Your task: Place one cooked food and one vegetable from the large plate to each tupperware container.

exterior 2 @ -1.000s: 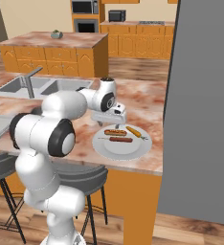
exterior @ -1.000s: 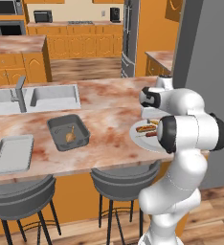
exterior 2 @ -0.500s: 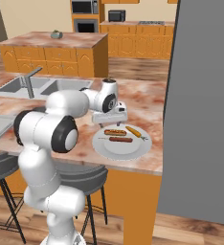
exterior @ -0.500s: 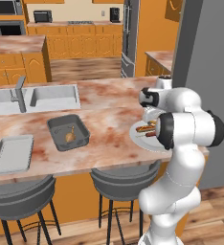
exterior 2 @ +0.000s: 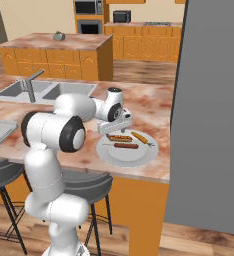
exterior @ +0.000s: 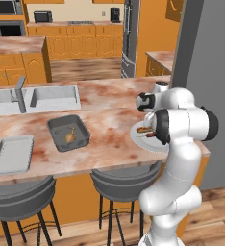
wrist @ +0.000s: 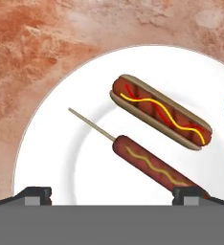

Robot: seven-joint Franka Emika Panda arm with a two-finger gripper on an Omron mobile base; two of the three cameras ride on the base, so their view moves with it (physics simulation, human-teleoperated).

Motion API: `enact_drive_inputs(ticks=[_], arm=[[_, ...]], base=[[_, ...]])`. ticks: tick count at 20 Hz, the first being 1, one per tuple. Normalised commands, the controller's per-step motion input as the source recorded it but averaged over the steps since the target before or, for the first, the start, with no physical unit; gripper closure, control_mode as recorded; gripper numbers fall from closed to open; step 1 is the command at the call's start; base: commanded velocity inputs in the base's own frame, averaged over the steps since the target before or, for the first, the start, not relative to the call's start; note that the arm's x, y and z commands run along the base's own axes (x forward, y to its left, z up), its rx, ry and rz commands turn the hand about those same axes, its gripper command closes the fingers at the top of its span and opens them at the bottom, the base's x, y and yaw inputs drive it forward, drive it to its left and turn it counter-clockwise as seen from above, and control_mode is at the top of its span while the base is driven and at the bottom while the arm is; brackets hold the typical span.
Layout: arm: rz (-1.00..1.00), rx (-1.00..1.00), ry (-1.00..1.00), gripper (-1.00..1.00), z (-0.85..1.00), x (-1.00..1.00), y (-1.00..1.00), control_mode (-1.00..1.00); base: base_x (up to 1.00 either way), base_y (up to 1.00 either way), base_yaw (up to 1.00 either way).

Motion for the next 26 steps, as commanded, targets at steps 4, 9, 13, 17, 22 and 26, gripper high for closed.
enact_drive_inputs(ticks=[4,9,13,17,22,26], arm=[[0.03,-0.03,0.00,-1.00,-0.16,0.36,0.17,-1.00],[0.01,0.00,0.00,-1.00,-0.37,0.45,0.06,-1.00],[0.04,0.00,-0.02,-1.00,-0.31,0.28,0.00,-1.00],[0.07,0.00,-0.02,-1.00,-0.23,0.36,0.00,-1.00],[0.14,0.00,-0.02,-1.00,-0.27,0.29,-0.04,-1.00],[0.16,0.00,-0.02,-1.00,-0.31,0.05,-0.11,-1.00]], base=[[0.00,0.00,0.00],[0.00,0.00,0.00],[0.00,0.00,0.00],[0.00,0.00,0.00],[0.00,0.00,0.00],[0.00,0.00,0.00]])
